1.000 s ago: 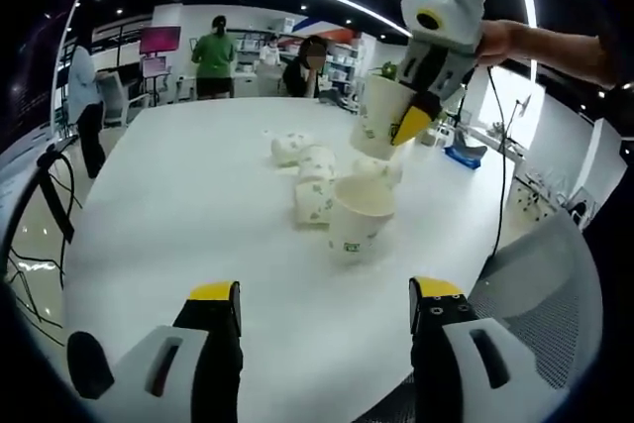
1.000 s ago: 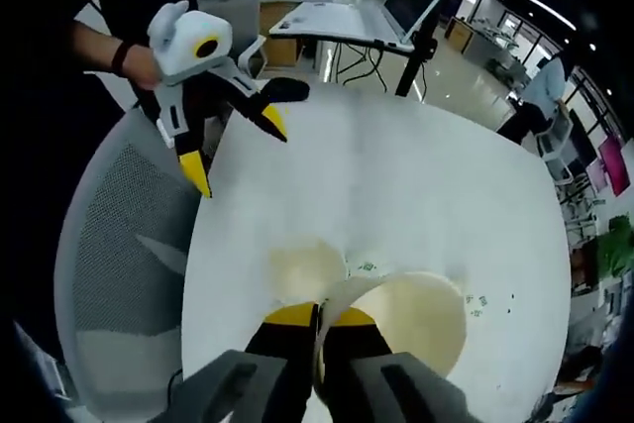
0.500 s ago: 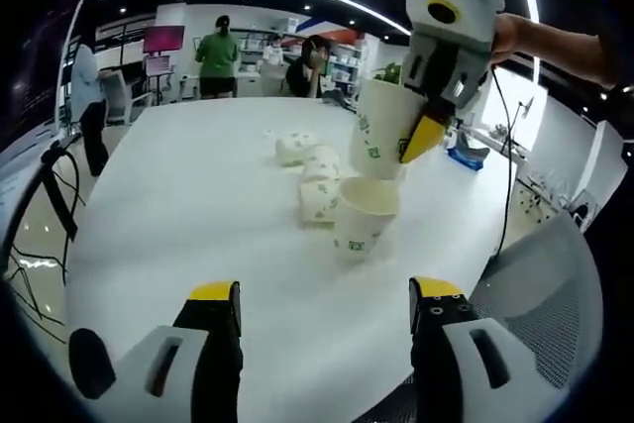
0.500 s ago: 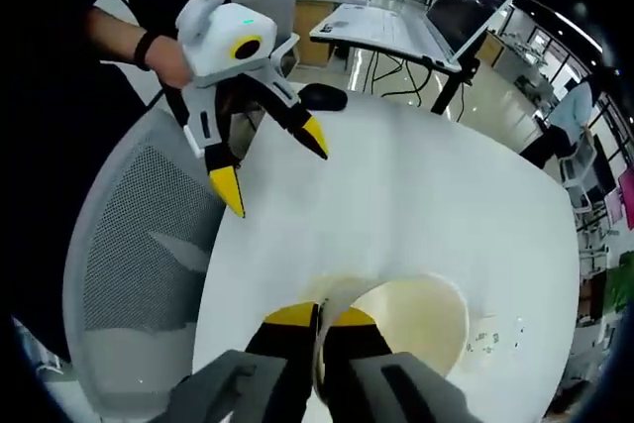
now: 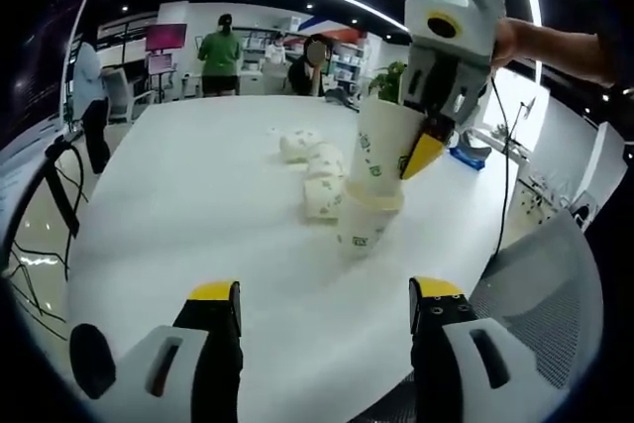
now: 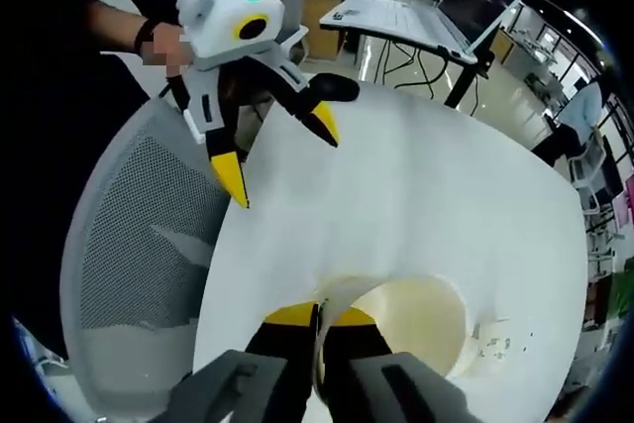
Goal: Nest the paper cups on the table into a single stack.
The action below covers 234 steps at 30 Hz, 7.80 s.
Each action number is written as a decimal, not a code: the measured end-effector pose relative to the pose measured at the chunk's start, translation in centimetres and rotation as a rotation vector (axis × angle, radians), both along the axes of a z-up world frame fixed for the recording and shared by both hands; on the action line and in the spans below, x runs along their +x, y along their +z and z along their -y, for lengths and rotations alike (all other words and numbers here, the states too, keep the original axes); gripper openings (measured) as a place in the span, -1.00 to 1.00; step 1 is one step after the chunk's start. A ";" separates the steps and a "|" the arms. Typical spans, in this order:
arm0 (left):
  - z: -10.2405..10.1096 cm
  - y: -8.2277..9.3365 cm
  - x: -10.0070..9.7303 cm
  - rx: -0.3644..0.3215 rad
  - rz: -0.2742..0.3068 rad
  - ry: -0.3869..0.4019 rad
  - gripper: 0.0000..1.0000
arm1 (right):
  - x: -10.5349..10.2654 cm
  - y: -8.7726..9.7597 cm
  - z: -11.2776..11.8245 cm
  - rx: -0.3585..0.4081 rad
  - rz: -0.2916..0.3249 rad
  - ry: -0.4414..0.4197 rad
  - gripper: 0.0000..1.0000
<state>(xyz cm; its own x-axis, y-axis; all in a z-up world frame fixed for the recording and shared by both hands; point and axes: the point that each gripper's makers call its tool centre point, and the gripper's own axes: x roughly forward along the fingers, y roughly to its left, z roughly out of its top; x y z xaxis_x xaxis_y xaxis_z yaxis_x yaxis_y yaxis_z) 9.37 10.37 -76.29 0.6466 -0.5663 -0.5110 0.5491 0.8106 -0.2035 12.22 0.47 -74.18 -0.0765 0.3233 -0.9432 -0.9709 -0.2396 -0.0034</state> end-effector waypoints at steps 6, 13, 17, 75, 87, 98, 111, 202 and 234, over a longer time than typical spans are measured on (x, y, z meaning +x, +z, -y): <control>-0.3 0.1 0.2 0.001 0.001 0.003 0.35 | 0.2 -0.6 0.0 -0.006 -0.006 0.002 -1.00; -0.4 0.0 0.4 0.002 0.000 0.003 0.35 | 0.1 -1.1 0.0 -0.016 -0.010 0.004 -1.00; -0.5 -0.3 0.5 0.002 -0.003 0.002 0.35 | 0.0 -1.6 0.3 -0.028 -0.015 0.000 -1.00; 0.4 0.1 -0.3 0.008 0.002 -0.020 0.34 | 1.1 -0.1 2.9 0.067 -0.018 -0.213 -0.71; -0.1 -0.8 0.3 0.023 0.000 -0.037 0.34 | 2.2 -0.3 5.9 0.139 -0.017 -0.409 -0.58; 0.2 -1.0 0.9 0.055 0.004 -0.066 0.33 | 1.7 -0.7 7.3 0.229 -0.088 -0.670 -0.48; -0.1 -1.3 2.4 0.132 0.016 -0.106 0.29 | 3.9 -1.9 8.0 0.296 -0.175 -0.897 -0.48; 7.5 -6.3 11.8 0.339 0.070 -0.615 -0.38 | 10.1 -6.4 -1.6 0.497 -0.612 -1.285 -0.84; 3.5 -4.2 11.7 0.208 0.035 -0.366 -0.16 | 8.4 -3.9 -0.7 0.475 -0.542 -1.191 -1.00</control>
<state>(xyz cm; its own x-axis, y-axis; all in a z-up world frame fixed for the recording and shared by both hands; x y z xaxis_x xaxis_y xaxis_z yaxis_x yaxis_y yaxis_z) 21.12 6.86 -80.50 0.4408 -0.6487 -0.6204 0.8122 0.5825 -0.0321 20.58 1.15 -78.11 0.1514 0.7291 -0.6675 -0.4942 0.6407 0.5876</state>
